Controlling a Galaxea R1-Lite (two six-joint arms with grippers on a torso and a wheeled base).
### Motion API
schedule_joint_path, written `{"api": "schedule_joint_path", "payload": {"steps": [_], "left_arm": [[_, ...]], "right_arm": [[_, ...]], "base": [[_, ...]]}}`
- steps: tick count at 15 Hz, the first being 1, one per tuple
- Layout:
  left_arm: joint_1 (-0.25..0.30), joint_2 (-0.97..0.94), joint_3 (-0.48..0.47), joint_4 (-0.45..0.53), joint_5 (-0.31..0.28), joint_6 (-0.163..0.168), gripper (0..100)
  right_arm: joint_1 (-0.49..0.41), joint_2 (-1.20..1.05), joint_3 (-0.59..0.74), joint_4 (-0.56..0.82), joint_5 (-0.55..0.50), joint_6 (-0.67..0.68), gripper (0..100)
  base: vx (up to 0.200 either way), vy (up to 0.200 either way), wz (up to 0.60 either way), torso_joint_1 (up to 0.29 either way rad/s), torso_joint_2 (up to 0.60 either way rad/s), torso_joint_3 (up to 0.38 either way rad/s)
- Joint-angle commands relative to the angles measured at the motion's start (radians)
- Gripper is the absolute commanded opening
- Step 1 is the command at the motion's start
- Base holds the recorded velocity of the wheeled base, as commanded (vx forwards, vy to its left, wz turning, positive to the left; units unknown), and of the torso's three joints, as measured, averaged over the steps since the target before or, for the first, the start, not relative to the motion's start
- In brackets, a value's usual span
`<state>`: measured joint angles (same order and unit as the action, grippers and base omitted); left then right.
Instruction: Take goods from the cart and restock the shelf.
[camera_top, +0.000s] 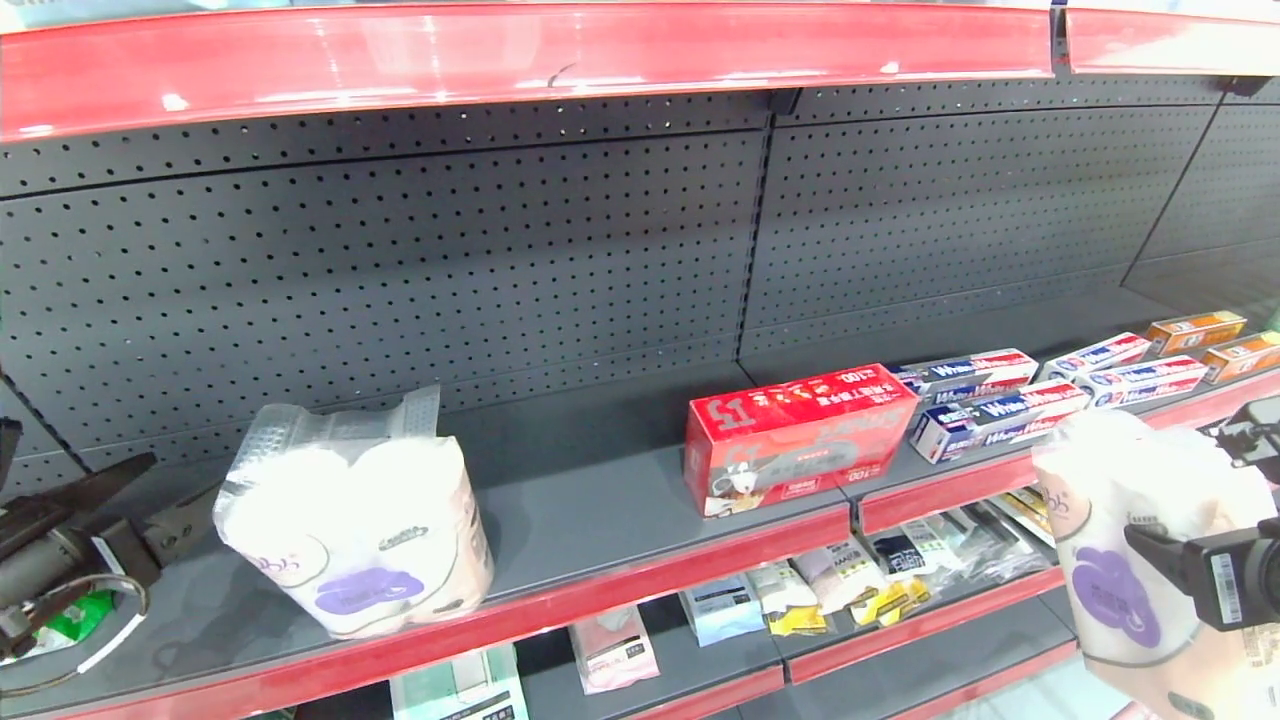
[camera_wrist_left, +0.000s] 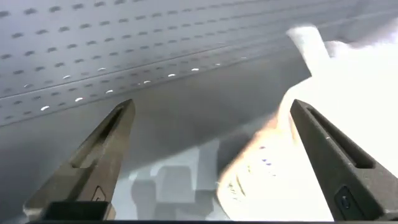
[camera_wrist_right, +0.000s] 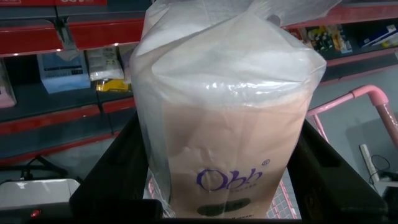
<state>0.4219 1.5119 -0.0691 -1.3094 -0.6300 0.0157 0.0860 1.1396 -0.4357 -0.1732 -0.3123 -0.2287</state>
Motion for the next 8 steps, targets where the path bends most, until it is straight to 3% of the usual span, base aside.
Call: {"api": "schedule_joint_path", "payload": {"steps": [1,3,4,5,6,8], "left_arm": [[-0.002,-0.082,0.028,0.002,-0.019,0.004,100],[-0.022,-0.133,0.028,0.007,-0.033,-0.002,100],[-0.038,-0.188,0.031,0.045,-0.088,-0.002,100],[-0.077,-0.283,0.029,0.145,-0.128,-0.002,100],[-0.095,-0.314,0.026,0.185,-0.128,-0.002,100],[-0.12,-0.486,0.009,0.412,-0.128,-0.002,100]], "right_arm": [[0.015,-0.024,-0.005,-0.002,0.001,-0.001,0],[0.032,-0.05,-0.003,-0.002,0.001,-0.001,0],[0.034,-0.072,-0.001,-0.002,0.001,-0.001,0],[0.032,-0.095,0.006,-0.002,0.001,0.0,0],[0.032,-0.101,0.008,-0.002,0.001,0.0,0],[0.031,-0.121,0.008,0.0,0.009,-0.001,0]], "base": [[0.0,0.0,0.0,0.0,0.0,0.0],[0.0,0.0,0.0,0.0,0.0,0.0],[0.0,0.0,0.0,0.0,0.0,0.0],[0.0,0.0,0.0,0.0,0.0,0.0],[0.0,0.0,0.0,0.0,0.0,0.0],[0.0,0.0,0.0,0.0,0.0,0.0]]}}
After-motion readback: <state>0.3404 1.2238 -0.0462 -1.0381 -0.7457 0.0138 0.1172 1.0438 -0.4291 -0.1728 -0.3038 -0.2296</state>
